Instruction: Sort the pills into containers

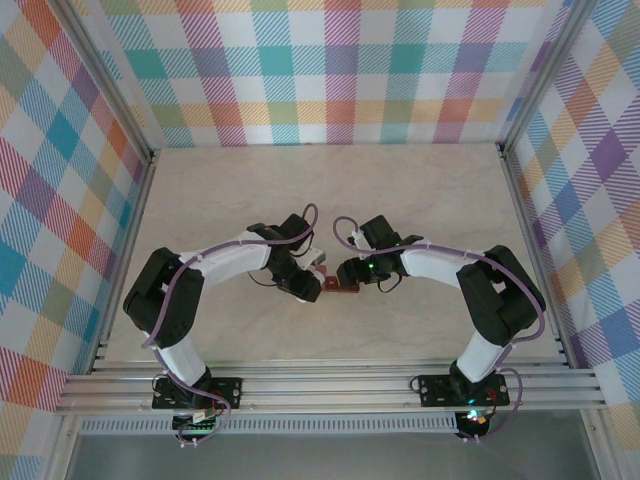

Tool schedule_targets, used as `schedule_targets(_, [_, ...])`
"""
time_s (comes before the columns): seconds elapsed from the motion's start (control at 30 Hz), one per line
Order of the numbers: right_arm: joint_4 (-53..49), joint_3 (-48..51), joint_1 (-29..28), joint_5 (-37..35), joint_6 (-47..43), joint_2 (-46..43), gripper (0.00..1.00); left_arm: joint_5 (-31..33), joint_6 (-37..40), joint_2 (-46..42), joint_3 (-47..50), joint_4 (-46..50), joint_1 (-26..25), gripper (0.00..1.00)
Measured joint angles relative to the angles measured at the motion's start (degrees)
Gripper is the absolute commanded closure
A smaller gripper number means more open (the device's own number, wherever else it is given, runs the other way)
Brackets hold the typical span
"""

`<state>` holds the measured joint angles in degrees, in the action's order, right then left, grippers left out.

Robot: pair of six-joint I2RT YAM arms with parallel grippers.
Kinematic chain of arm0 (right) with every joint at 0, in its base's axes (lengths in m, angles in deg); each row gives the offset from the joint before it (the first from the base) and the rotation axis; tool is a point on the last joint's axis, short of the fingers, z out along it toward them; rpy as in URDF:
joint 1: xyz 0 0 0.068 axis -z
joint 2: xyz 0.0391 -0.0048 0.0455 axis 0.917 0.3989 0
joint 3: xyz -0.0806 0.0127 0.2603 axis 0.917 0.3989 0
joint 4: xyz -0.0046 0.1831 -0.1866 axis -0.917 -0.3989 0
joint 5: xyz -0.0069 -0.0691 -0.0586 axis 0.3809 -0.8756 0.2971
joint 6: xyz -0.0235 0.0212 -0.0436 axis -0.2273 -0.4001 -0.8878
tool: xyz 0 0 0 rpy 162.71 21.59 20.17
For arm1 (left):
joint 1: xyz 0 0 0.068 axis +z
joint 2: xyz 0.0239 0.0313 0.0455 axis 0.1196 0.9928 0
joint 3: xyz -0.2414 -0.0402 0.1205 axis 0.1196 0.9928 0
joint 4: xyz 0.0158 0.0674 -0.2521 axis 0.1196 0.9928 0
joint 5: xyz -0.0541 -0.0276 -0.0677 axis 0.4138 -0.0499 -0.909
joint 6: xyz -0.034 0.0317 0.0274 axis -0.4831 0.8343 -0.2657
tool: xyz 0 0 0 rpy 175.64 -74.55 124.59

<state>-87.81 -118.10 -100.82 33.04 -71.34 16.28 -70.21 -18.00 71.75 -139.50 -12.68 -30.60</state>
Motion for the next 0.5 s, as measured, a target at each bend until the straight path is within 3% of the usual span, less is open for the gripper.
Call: schedule_targets(0.5, [0.0, 0.0, 0.0, 0.0, 0.0, 0.0, 0.33, 0.5, 0.6, 1.8, -2.0, 3.2, -0.3, 1.0])
